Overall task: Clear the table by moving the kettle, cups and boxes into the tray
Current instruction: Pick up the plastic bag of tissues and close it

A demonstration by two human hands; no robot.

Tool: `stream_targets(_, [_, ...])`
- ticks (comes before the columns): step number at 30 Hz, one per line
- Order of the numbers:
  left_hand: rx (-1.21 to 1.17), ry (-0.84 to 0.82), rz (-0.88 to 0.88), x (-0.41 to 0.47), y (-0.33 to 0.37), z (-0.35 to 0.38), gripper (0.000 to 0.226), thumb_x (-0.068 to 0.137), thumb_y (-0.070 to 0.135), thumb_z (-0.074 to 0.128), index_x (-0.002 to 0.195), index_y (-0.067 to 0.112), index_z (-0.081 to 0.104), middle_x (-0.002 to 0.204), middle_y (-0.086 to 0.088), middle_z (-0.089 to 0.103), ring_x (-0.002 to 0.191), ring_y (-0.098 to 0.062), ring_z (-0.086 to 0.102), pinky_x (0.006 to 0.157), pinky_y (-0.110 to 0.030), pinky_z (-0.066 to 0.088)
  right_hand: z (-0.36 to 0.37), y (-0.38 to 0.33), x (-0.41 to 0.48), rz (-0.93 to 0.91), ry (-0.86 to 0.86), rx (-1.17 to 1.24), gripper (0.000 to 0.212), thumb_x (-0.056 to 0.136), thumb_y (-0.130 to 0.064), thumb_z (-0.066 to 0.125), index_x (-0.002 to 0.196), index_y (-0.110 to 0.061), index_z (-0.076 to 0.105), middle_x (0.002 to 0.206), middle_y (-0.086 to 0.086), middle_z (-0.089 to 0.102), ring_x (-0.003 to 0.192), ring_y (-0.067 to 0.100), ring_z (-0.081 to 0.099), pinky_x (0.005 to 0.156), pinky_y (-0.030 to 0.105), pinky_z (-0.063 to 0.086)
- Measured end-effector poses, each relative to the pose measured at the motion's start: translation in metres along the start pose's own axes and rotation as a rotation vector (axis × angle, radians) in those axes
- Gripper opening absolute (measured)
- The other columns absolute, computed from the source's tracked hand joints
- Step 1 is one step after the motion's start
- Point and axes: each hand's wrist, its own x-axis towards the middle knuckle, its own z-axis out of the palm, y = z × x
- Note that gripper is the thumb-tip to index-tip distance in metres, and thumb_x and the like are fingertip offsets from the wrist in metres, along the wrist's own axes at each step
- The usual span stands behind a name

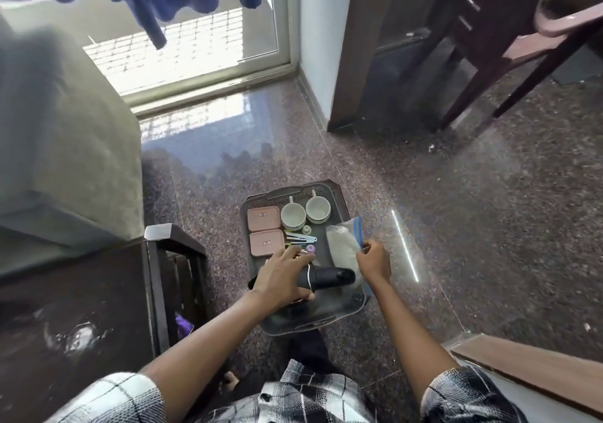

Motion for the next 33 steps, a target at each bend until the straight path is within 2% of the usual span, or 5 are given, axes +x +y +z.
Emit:
stream_targets(6, [0.005,-0.021,-0.002,-0.001,0.001,-0.002,0.08,0.072,0.046,0.073,0.141,0.034,0.034,0.148,0.005,0.029,0.136,-0.02,0.027,0.102,-0.04,0.038,0.013,0.002,0.01,0.011,-0.062,-0.028,0.025,0.076,-0.001,0.057,0.1,-0.002,0.064,0.103,0.021,0.067,0.096,0.037,0.062,0.078,0.036,0.047])
stream_targets(19, [0.005,-0.038,-0.02,0.0,-0.001,0.0,0.082,0.072,0.046,0.072,0.142,0.035,0.032,0.15,0.004,0.027,0.138,-0.02,0.024,0.103,-0.041,0.037,0.019,0.003,0.01,0.134,-0.082,-0.018,0.03,0.076,-0.005,0.059,0.059,-0.019,0.038,0.08,0.006,0.056,0.073,0.025,0.054,0.065,0.033,0.042])
stream_targets(27, [0.017,-0.032,-0.014,0.0,0.0,0.0,0.081,0.072,0.047,0.072,0.142,0.035,0.033,0.15,0.003,0.028,0.137,-0.021,0.025,0.104,-0.041,0.036,0.013,0.0,0.0,0.249,-0.079,0.039,0.003,0.073,-0.005,0.059,0.072,-0.003,0.059,0.087,0.019,0.062,0.081,0.031,0.06,0.067,0.033,0.044])
stream_targets(30, [0.017,-0.027,-0.012,0.0,-0.001,0.0,0.082,0.071,0.047,0.072,0.141,0.035,0.033,0.15,0.004,0.028,0.138,-0.021,0.024,0.104,-0.041,0.036,0.016,0.005,0.001,0.32,-0.091,0.072,0.021,0.076,-0.001,0.061,0.094,0.009,0.066,0.1,0.023,0.068,0.096,0.036,0.065,0.073,0.033,0.049])
stream_targets(33, [0.016,-0.011,-0.006,-0.001,-0.002,0.002,0.082,0.071,0.048,0.072,0.142,0.036,0.032,0.151,0.004,0.027,0.138,-0.02,0.024,0.104,-0.04,0.036,0.009,-0.001,-0.001,0.293,-0.05,0.116,0.005,0.073,-0.004,0.06,0.069,-0.004,0.062,0.081,0.018,0.065,0.08,0.033,0.065,0.07,0.038,0.051])
